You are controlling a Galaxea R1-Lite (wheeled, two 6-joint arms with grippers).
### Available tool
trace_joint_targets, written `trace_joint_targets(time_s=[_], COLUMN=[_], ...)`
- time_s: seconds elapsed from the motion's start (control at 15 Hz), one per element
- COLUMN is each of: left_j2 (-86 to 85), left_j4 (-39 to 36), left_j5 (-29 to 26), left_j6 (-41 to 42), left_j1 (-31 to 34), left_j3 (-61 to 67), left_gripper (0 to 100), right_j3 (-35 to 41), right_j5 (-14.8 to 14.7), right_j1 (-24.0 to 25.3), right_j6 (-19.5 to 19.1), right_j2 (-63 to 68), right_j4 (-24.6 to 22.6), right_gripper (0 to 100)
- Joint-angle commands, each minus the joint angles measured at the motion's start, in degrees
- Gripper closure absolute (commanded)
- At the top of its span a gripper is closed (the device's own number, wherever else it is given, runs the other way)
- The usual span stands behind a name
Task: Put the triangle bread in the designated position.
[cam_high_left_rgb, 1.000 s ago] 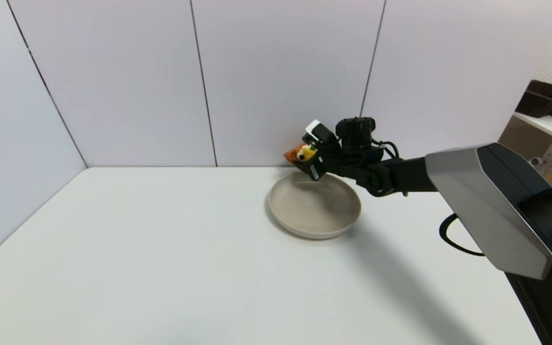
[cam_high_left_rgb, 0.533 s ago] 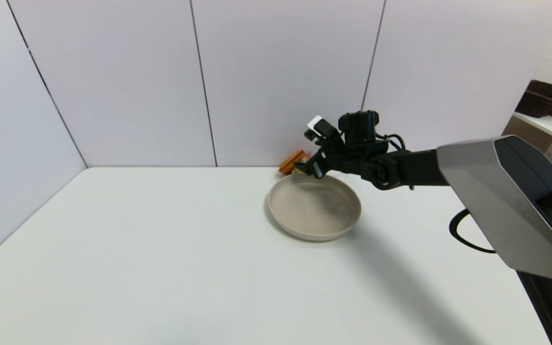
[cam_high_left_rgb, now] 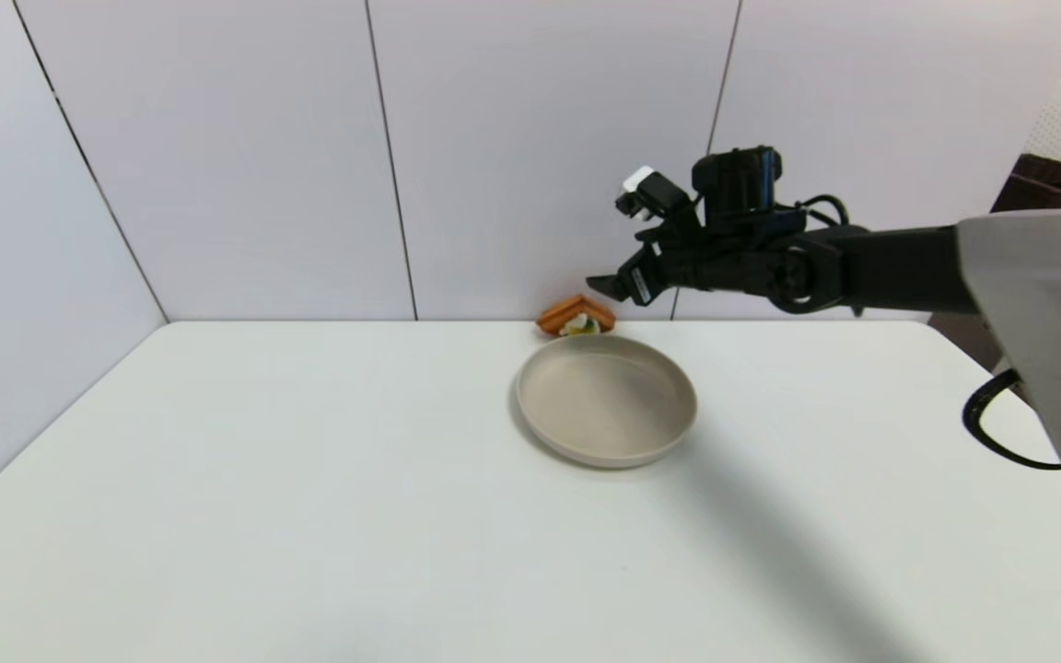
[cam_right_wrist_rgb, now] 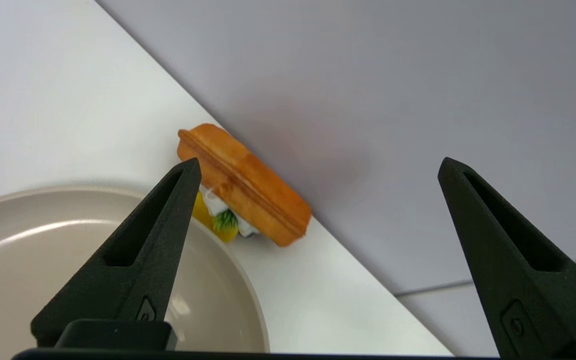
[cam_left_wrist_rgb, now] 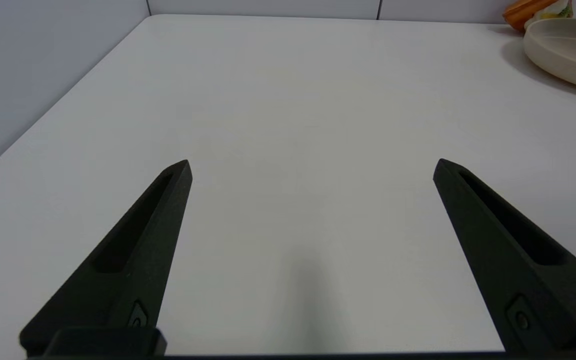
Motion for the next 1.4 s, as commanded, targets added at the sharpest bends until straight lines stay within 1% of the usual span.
trace_joint_targets(time_s=[0.07, 0.13, 0.2, 0.27, 0.33, 0.47, 0.53, 0.6, 0.67, 0.73, 0.8, 0.87, 0.93, 1.0, 1.13, 1.27, 1.4], left_j2=[0.0, 0.0, 0.0, 0.0, 0.0, 0.0, 0.0, 0.0, 0.0, 0.0, 0.0, 0.0, 0.0, 0.0, 0.0, 0.0, 0.0], left_j4=[-0.1, 0.1, 0.1, 0.1, 0.1, 0.1, -0.1, -0.1, 0.1, 0.1, -0.1, 0.1, 0.1, 0.1, 0.1, -0.1, 0.1], left_j5=[0.0, 0.0, 0.0, 0.0, 0.0, 0.0, 0.0, 0.0, 0.0, 0.0, 0.0, 0.0, 0.0, 0.0, 0.0, 0.0, 0.0], left_j6=[0.0, 0.0, 0.0, 0.0, 0.0, 0.0, 0.0, 0.0, 0.0, 0.0, 0.0, 0.0, 0.0, 0.0, 0.0, 0.0, 0.0], left_j1=[0.0, 0.0, 0.0, 0.0, 0.0, 0.0, 0.0, 0.0, 0.0, 0.0, 0.0, 0.0, 0.0, 0.0, 0.0, 0.0, 0.0], left_j3=[0.0, 0.0, 0.0, 0.0, 0.0, 0.0, 0.0, 0.0, 0.0, 0.0, 0.0, 0.0, 0.0, 0.0, 0.0, 0.0, 0.0], left_gripper=[0, 0, 0, 0, 0, 0, 0, 0, 0, 0, 0, 0, 0, 0, 0, 0, 0], right_j3=[4.7, 8.7, 13.7, 19.4, 26.2, 39.7, 45.1, 49.6, 53.5, 56.9, 60.2, 65.0, 69.7, 74.4, 81.8, 87.5, 92.8], right_j5=[0.1, 0.1, 0.1, 0.1, 0.0, 0.0, 0.0, 0.0, -0.1, -1.4, -4.7, -9.8, -11.8, -12.6, -12.6, -11.9, -11.7], right_j1=[-2.8, -3.8, -4.9, -5.8, -6.8, -10.0, -11.9, -14.1, -15.9, -16.9, -17.0, -16.8, -16.7, -16.7, -16.4, -16.0, -16.2], right_j6=[5.2, 7.2, 8.4, 9.1, 9.6, 9.6, 9.8, 10.7, 12.5, 15.0, 18.0, 22.0, 24.4, 25.5, 25.3, 25.0, 23.6], right_j2=[-15.4, -21.0, -25.9, -30.6, -36.5, -47.9, -53.0, -57.7, -62.3, -66.9, -70.6, -75.5, -80.0, -84.4, -93.0, -101.8, -107.6], right_j4=[17.8, 23.9, 28.4, 30.7, 31.6, 31.7, 31.8, 31.8, 31.7, 31.5, 30.9, 28.3, 25.4, 21.5, 14.4, 9.8, 8.5], right_gripper=[0, 0, 0, 0, 0, 0, 0, 0, 0, 0, 0, 0, 0, 0, 0, 0, 0])
